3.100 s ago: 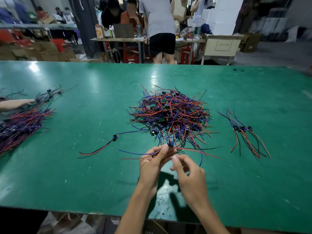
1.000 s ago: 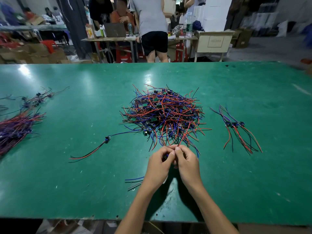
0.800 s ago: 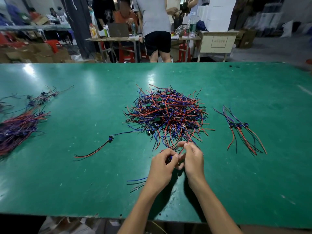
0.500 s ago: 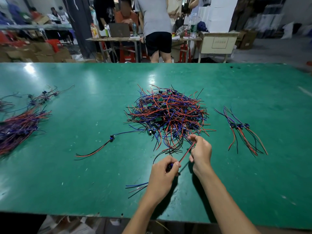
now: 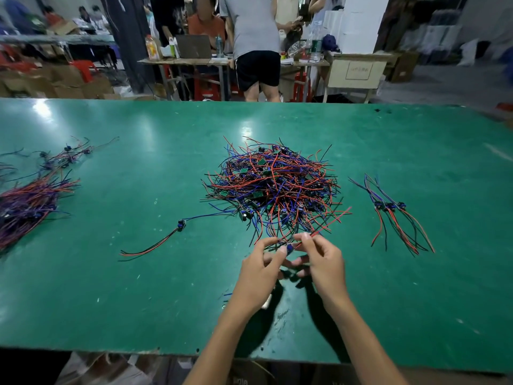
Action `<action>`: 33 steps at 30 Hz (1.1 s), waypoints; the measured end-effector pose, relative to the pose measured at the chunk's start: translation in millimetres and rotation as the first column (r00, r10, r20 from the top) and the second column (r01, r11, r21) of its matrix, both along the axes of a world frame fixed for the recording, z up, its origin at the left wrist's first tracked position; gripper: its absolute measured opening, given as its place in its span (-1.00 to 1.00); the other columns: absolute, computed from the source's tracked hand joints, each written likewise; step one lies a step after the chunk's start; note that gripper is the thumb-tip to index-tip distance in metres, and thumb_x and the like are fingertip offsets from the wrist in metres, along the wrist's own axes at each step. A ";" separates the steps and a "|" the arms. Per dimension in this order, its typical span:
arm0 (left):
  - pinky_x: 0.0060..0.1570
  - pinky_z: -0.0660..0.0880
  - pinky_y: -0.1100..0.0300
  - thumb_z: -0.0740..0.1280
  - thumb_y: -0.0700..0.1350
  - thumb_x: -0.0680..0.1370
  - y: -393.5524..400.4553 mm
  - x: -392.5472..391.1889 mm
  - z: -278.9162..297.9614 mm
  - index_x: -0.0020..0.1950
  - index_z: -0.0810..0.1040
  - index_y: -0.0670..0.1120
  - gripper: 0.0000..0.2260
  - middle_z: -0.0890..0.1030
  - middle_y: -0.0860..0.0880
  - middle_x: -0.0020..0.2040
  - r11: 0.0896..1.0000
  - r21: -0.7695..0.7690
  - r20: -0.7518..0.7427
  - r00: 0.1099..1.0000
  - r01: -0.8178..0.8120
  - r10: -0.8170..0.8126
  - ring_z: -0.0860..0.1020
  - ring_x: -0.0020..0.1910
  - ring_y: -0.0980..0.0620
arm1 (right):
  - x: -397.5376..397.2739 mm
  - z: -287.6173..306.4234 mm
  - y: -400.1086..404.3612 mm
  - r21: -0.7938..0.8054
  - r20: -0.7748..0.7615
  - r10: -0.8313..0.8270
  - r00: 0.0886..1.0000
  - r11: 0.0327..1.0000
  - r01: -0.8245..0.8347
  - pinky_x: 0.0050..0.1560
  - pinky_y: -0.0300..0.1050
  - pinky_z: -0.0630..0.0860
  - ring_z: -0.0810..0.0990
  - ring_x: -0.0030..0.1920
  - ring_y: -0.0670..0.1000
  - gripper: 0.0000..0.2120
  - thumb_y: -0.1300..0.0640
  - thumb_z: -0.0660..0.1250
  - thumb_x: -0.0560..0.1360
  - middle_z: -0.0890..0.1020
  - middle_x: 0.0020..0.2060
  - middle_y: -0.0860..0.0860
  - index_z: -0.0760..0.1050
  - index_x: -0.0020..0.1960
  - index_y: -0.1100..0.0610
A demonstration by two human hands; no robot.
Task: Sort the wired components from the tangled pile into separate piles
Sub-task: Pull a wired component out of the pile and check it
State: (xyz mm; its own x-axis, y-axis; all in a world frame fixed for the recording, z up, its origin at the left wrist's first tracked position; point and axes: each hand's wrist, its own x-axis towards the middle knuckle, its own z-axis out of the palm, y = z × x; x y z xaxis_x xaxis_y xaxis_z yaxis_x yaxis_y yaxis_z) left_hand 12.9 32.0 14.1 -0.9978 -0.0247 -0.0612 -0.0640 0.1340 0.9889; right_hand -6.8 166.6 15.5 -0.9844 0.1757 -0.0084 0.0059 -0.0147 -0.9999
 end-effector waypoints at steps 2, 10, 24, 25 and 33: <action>-0.22 0.53 0.23 0.37 -0.13 0.61 -6.0 -0.4 0.7 0.30 0.52 -0.03 -0.74 0.71 0.02 -0.16 0.997 -0.073 -0.026 1.000 -0.008 0.006 0.61 -0.23 0.12 | -4.5 4.0 2.2 -0.106 0.013 -0.072 0.997 0.992 0.073 -0.44 -0.21 0.56 0.69 -0.36 0.02 -0.78 0.06 0.27 0.67 0.70 -0.31 0.01 0.66 -0.01 0.09; -0.13 0.52 0.29 0.31 0.07 0.61 4.1 16.0 6.1 -0.07 0.72 0.03 -0.77 0.69 0.14 -0.16 0.963 -0.192 -0.204 0.968 -0.188 0.149 0.59 -0.16 0.14 | 11.4 13.1 -14.2 -0.618 0.089 -0.273 0.958 0.739 0.268 -0.09 -0.24 0.67 0.75 -0.03 0.13 -0.78 0.10 0.25 0.67 0.72 -0.06 0.25 0.60 0.15 0.21; -0.17 0.63 0.23 0.26 -0.14 0.64 -23.6 -11.5 27.7 0.05 0.62 -0.12 -0.85 0.75 -0.12 -0.07 0.679 0.695 0.322 0.947 -0.237 0.001 0.73 -0.16 0.01 | 56.5 -10.9 -13.4 0.526 -0.498 -0.009 0.867 0.792 0.311 0.19 -0.15 0.43 0.49 0.13 -0.08 -0.56 0.39 0.35 0.46 0.62 0.14 -0.12 0.60 0.27 0.05; -0.21 0.64 0.24 0.27 -0.14 0.64 -28.4 -13.4 28.7 0.05 0.63 -0.13 -0.85 0.74 -0.12 -0.11 0.694 0.680 0.324 0.946 -0.237 0.005 0.72 -0.22 0.02 | 51.7 -8.4 -7.5 0.514 -0.462 -0.035 0.886 0.804 0.300 0.13 -0.16 0.46 0.51 0.08 -0.09 -0.54 0.43 0.34 0.47 0.61 0.10 -0.10 0.59 0.26 0.04; -0.39 0.40 0.32 0.36 -0.06 0.58 -34.2 -15.6 22.2 0.02 0.75 -0.11 -0.80 0.67 -0.09 -0.20 0.936 0.349 0.294 0.942 0.053 -0.163 0.43 -0.43 0.09 | -1.9 20.4 1.4 0.116 0.152 0.411 0.899 0.896 -0.430 -0.07 -0.24 0.59 0.68 -0.05 -0.08 -0.73 0.07 0.17 0.70 0.74 -0.07 -0.06 0.66 0.07 -0.04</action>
